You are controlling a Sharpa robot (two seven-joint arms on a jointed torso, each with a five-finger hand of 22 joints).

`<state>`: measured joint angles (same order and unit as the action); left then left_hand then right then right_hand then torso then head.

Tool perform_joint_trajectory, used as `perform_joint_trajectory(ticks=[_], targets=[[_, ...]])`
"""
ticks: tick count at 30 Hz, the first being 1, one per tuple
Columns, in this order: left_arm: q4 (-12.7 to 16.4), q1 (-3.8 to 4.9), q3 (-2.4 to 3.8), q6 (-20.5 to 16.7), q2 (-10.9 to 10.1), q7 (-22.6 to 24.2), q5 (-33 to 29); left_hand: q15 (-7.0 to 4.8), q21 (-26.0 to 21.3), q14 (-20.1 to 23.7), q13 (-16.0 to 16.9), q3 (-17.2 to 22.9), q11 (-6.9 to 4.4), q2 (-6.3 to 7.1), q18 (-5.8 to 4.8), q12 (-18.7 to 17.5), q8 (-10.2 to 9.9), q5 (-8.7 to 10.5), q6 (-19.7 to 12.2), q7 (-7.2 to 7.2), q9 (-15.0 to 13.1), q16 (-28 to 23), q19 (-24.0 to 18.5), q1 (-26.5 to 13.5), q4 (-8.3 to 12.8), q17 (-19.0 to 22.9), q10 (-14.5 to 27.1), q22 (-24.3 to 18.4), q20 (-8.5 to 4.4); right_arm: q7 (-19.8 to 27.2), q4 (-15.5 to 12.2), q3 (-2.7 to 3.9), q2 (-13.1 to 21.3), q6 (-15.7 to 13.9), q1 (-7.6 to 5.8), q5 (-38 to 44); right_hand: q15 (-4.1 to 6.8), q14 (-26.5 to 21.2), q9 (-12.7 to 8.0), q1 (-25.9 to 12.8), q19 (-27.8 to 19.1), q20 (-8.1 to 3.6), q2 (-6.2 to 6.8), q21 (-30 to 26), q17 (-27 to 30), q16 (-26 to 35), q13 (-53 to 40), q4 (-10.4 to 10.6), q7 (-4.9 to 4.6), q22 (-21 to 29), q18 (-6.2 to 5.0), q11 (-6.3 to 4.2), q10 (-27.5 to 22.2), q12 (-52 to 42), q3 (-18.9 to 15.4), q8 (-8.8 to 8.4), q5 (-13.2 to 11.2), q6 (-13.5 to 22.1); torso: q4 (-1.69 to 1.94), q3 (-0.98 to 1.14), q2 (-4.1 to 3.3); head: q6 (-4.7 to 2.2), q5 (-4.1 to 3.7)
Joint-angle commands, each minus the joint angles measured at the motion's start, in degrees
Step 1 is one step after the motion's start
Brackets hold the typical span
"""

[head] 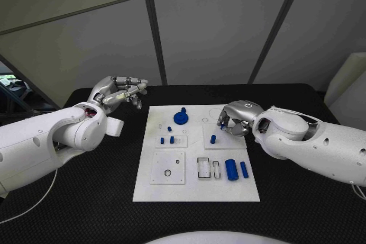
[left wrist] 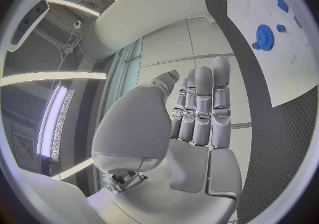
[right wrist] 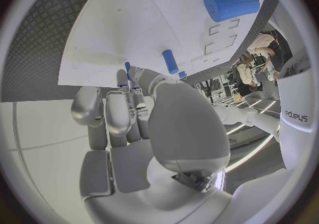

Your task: Assemble the parts on the task board

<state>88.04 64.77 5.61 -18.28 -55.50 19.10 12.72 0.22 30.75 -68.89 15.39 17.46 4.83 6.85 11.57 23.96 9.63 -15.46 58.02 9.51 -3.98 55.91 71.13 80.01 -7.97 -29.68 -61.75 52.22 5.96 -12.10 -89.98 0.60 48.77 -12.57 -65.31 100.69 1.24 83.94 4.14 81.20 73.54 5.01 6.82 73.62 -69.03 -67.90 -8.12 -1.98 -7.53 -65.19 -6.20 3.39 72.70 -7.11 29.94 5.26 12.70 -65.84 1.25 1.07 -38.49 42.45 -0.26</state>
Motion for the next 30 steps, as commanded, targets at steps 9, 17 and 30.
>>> perform_joint_trajectory(ticks=[9,17,30], targets=[[-0.45,0.06,0.02,0.09,0.69,0.60,-0.26,0.22,-0.30,-0.05,0.09,-0.33,0.09,-0.06,-1.31,0.30,0.21,0.17,-0.63,0.06,0.11,-0.26,-0.39,0.53,-0.08,0.12,0.56,-0.10,0.06,0.47,-7.24,1.30,1.50,-3.93,-0.14,-1.72,-0.04,3.58,0.06,-0.37,0.65,-0.14,-0.08,0.74,-0.15,-0.67,0.07,-0.29,-0.35,-0.69,0.76,0.14,-0.28,0.32,0.46,-0.21,0.27,0.04,0.08,-0.08,0.09,0.00,0.50],[-0.92,0.06,0.03,0.32,1.48,0.61,-0.27,0.24,-0.34,-0.06,0.10,-0.35,0.11,-0.06,-1.31,0.33,0.20,0.16,-0.70,0.09,0.11,-0.27,-0.39,0.55,-0.09,0.14,0.63,-0.12,0.07,1.53,-10.76,1.54,-0.09,-4.49,-0.14,-3.22,-0.07,3.56,0.06,-0.54,0.65,-0.11,-0.01,0.88,-0.09,-0.76,0.09,-0.34,-0.39,-0.83,0.77,0.18,-0.28,0.37,0.53,-0.24,0.31,0.03,0.17,-0.14,0.00,0.15,1.95],[-2.13,0.12,0.03,0.97,3.10,0.53,-0.27,0.27,-0.37,-0.08,0.13,-0.24,0.15,-0.32,-1.32,0.55,0.28,0.05,-0.85,0.12,0.10,-0.31,-0.33,0.85,-0.01,0.26,0.86,-0.13,0.11,3.55,-8.60,0.39,-5.67,-3.88,0.04,-4.75,-0.17,3.53,0.00,-0.94,0.59,-0.02,0.03,1.08,-0.17,-1.09,0.18,-0.28,-0.51,-1.04,0.79,0.29,-0.49,0.56,0.57,-0.40,0.15,0.25,0.17,-0.18,-0.09,1.02,4.44]])
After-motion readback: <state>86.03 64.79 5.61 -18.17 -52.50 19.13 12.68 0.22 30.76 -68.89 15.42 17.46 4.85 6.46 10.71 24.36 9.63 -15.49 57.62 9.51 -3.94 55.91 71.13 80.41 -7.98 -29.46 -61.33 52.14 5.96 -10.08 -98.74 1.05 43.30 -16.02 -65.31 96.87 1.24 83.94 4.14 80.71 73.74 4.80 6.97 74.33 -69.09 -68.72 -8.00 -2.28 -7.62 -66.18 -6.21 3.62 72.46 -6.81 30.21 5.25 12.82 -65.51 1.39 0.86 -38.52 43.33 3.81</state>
